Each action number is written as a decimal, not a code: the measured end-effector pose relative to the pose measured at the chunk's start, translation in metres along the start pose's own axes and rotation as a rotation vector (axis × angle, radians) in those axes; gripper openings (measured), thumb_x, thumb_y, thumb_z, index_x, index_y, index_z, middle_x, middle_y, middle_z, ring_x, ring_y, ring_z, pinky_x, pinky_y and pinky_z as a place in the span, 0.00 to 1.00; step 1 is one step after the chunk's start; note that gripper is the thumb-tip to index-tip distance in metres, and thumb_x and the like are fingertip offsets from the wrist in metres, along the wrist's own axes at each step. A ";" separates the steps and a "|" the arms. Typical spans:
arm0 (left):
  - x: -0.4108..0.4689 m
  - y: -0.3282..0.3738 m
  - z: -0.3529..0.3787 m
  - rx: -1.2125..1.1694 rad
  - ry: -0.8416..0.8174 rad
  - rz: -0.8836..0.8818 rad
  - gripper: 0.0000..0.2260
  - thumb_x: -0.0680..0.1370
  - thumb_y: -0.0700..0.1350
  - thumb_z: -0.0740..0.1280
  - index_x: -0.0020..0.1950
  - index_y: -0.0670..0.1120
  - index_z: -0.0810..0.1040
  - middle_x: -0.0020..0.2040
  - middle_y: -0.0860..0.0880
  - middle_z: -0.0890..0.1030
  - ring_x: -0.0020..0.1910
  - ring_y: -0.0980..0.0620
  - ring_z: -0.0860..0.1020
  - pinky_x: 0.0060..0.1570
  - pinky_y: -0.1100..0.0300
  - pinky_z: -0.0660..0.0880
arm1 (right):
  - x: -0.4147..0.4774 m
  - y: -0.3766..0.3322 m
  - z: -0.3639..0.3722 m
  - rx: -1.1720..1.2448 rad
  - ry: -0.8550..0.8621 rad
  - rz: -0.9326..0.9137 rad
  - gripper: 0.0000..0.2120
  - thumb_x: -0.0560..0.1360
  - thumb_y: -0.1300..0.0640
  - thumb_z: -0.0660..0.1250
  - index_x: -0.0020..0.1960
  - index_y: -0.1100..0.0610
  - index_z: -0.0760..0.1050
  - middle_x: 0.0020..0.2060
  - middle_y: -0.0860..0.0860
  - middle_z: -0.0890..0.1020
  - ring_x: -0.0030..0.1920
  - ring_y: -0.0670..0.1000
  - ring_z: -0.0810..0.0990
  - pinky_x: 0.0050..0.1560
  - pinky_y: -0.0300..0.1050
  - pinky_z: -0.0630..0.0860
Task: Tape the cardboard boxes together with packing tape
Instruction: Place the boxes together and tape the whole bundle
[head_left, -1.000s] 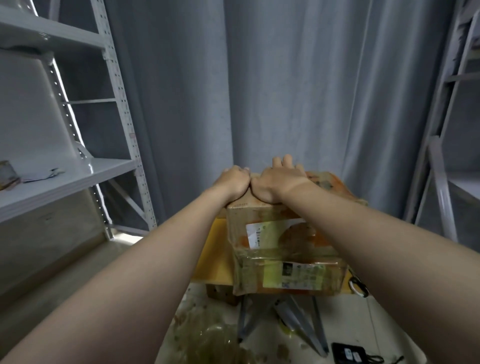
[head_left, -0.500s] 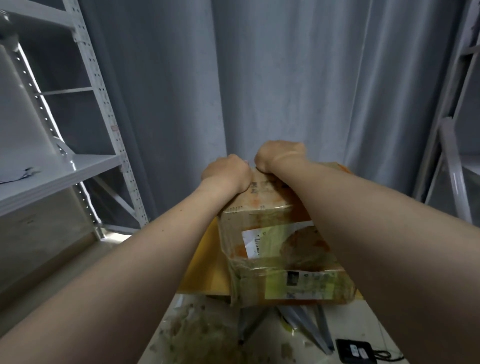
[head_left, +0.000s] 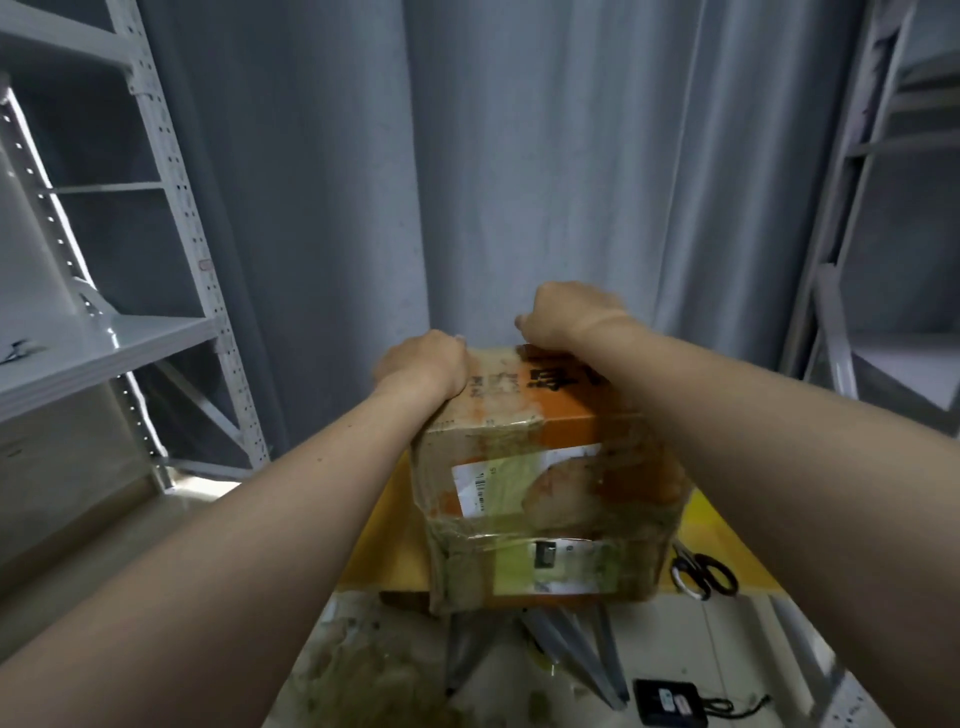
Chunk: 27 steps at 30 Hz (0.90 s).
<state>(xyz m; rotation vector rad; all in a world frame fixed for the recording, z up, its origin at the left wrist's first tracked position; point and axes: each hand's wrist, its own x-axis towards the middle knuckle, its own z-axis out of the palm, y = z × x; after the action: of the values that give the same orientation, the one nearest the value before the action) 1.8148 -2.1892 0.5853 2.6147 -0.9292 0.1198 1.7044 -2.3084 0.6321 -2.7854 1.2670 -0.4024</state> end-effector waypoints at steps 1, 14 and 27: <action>-0.003 -0.001 -0.001 -0.010 0.019 -0.002 0.22 0.88 0.54 0.50 0.67 0.44 0.78 0.68 0.40 0.78 0.64 0.36 0.76 0.52 0.50 0.68 | -0.005 0.013 -0.006 -0.025 -0.020 0.059 0.22 0.83 0.42 0.58 0.68 0.53 0.76 0.68 0.56 0.78 0.66 0.62 0.77 0.64 0.54 0.73; -0.054 0.001 -0.049 -0.377 0.457 0.020 0.11 0.83 0.51 0.63 0.56 0.51 0.84 0.60 0.44 0.84 0.61 0.37 0.79 0.58 0.51 0.72 | -0.064 0.046 -0.036 0.300 0.233 0.189 0.19 0.80 0.43 0.63 0.62 0.55 0.79 0.63 0.58 0.81 0.64 0.64 0.78 0.53 0.52 0.73; -0.140 -0.037 0.064 -0.508 0.158 -0.117 0.08 0.82 0.46 0.64 0.54 0.54 0.82 0.59 0.52 0.83 0.59 0.45 0.80 0.48 0.58 0.69 | -0.133 0.071 0.078 0.223 -0.019 0.093 0.09 0.76 0.52 0.68 0.43 0.58 0.76 0.44 0.59 0.80 0.53 0.63 0.82 0.47 0.49 0.75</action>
<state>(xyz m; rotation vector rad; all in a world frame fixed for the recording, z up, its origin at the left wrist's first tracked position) 1.7263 -2.1028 0.4867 2.1458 -0.6475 0.0505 1.5889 -2.2607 0.5174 -2.5304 1.2567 -0.4786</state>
